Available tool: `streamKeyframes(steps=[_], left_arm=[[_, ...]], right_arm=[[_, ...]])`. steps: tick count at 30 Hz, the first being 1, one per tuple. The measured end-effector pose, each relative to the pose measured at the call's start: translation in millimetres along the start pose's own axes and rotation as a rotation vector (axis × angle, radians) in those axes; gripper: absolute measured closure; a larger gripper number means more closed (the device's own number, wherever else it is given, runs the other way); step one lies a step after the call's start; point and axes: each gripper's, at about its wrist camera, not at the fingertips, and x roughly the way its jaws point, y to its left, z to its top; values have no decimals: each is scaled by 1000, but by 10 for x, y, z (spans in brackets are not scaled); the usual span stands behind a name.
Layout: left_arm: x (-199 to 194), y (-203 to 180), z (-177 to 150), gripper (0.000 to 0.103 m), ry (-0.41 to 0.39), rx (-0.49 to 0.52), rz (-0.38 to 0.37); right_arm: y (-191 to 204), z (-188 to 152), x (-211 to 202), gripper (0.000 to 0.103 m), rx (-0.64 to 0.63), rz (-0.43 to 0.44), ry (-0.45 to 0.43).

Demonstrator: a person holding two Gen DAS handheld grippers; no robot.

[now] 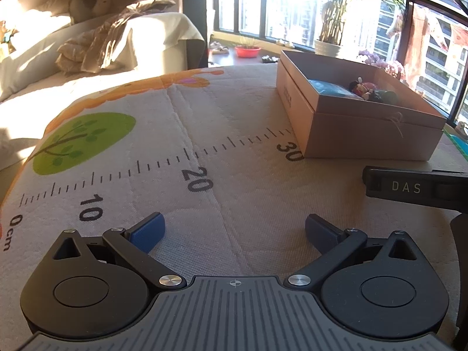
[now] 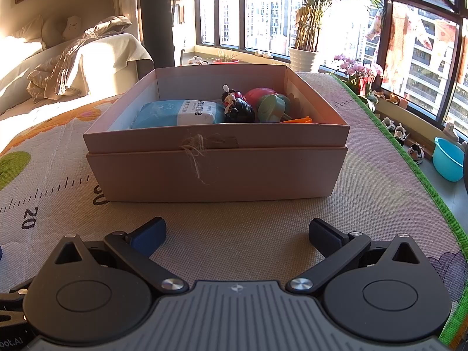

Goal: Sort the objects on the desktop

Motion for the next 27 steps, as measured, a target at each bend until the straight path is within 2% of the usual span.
streamKeyframes(steps=[27], left_arm=[[-4,-21,16,0,3,1,9]], right_arm=[[3,2,1,0,0,0,0]])
